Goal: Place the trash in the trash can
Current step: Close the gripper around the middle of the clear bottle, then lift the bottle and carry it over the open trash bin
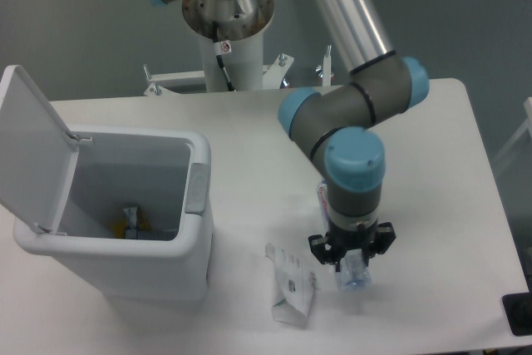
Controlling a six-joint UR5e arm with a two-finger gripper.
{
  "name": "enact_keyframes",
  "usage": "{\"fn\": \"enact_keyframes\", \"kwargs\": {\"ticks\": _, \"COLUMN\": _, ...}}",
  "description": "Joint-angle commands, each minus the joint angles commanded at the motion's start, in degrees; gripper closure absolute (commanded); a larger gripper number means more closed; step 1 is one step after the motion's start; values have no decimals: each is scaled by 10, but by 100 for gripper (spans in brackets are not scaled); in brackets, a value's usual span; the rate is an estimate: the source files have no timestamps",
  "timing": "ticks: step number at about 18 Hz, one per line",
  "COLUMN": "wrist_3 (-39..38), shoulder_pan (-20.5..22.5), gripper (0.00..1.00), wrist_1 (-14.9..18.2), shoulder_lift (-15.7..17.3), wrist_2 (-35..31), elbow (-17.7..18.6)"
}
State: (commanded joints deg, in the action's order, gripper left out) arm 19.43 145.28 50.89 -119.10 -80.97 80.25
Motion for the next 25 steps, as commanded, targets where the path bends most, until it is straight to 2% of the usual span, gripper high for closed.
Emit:
{"fn": "enact_keyframes", "kwargs": {"ticks": 6, "wrist_3": -15, "shoulder_pan": 19, "gripper": 81, "wrist_1": -1, "shoulder_lift": 41, "wrist_2": 160, "elbow": -50}}
{"fn": "enact_keyframes", "kwargs": {"ticks": 12, "wrist_3": -28, "shoulder_pan": 18, "gripper": 81, "wrist_1": -3, "shoulder_lift": 78, "wrist_2": 275, "elbow": -84}}
{"fn": "enact_keyframes", "kwargs": {"ticks": 18, "wrist_3": -31, "shoulder_pan": 10, "gripper": 81, "wrist_1": -4, "shoulder_lift": 110, "wrist_2": 394, "elbow": -86}}
{"fn": "enact_keyframes", "kwargs": {"ticks": 20, "wrist_3": -38, "shoulder_pan": 2, "gripper": 81, "wrist_1": -4, "shoulder_lift": 127, "wrist_2": 419, "elbow": -86}}
{"fn": "enact_keyframes", "kwargs": {"ticks": 25, "wrist_3": -52, "shoulder_pan": -28, "gripper": 81, "wrist_1": -4, "shoulder_lift": 139, "wrist_2": 457, "elbow": -87}}
